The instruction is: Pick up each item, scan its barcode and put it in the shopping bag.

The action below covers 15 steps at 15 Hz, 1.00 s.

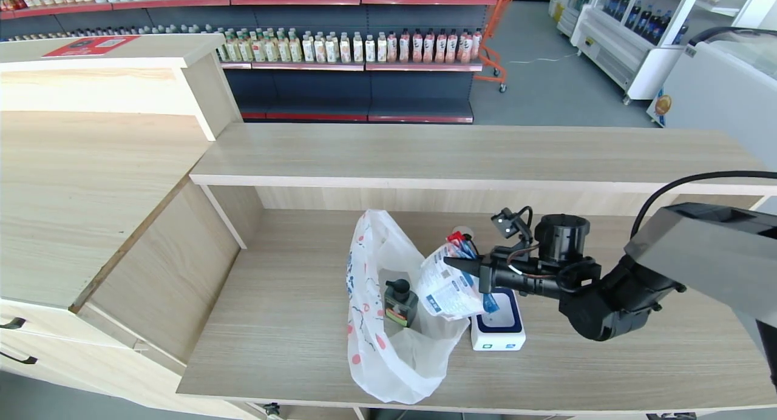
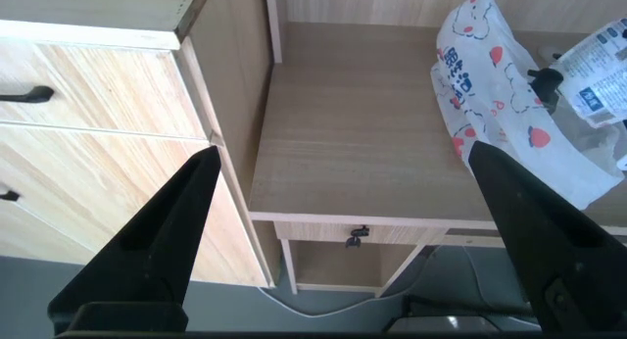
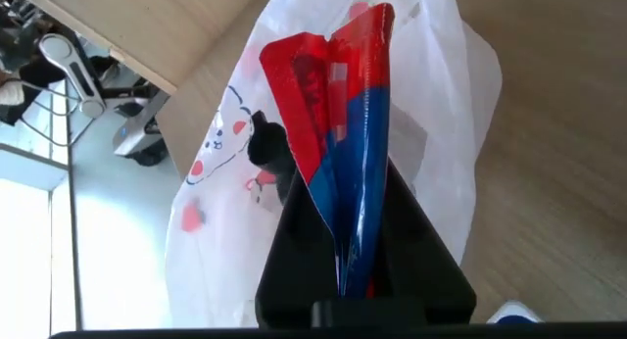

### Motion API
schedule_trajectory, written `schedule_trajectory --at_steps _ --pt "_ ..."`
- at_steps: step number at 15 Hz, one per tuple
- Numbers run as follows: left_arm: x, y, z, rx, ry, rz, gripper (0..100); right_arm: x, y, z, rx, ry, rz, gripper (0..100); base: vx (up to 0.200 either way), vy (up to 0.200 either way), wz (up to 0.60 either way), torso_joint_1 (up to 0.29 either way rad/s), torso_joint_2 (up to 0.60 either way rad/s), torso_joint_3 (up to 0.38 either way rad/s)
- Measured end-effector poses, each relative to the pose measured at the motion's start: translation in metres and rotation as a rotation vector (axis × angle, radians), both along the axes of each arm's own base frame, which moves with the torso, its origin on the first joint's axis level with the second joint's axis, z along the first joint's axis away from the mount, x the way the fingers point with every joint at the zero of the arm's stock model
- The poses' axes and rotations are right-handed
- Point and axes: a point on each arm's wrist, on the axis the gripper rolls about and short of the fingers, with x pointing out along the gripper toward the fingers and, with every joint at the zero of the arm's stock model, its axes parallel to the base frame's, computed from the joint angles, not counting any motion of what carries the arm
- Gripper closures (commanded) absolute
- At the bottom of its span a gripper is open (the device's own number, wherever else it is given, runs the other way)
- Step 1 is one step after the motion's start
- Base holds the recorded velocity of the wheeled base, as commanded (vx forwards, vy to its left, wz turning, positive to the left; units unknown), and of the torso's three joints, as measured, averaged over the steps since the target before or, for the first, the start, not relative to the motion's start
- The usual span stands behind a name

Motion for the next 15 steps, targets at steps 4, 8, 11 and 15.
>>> schedule_trajectory --at_steps 4,8,11,15 --pt "0.000 0.000 0.000 0.000 0.000 0.000 0 0.024 0.023 -0.013 -0.036 -0.001 0.042 100 0.000 0.000 0.00 0.000 0.00 0.000" --pt "0.000 0.000 0.000 0.000 0.000 0.000 0 0.042 0.042 -0.019 -0.027 -0.033 0.065 100 0.000 0.000 0.00 0.000 0.00 0.000" --pt "0.000 0.000 0.000 0.000 0.000 0.000 0 0.049 0.049 -0.025 -0.025 -0.038 0.073 100 0.000 0.000 0.00 0.000 0.00 0.000" --pt "0.000 0.000 0.000 0.000 0.000 0.000 0 0.054 0.058 -0.035 -0.025 -0.042 0.087 0 0.000 0.000 0.00 0.000 0.00 0.000"
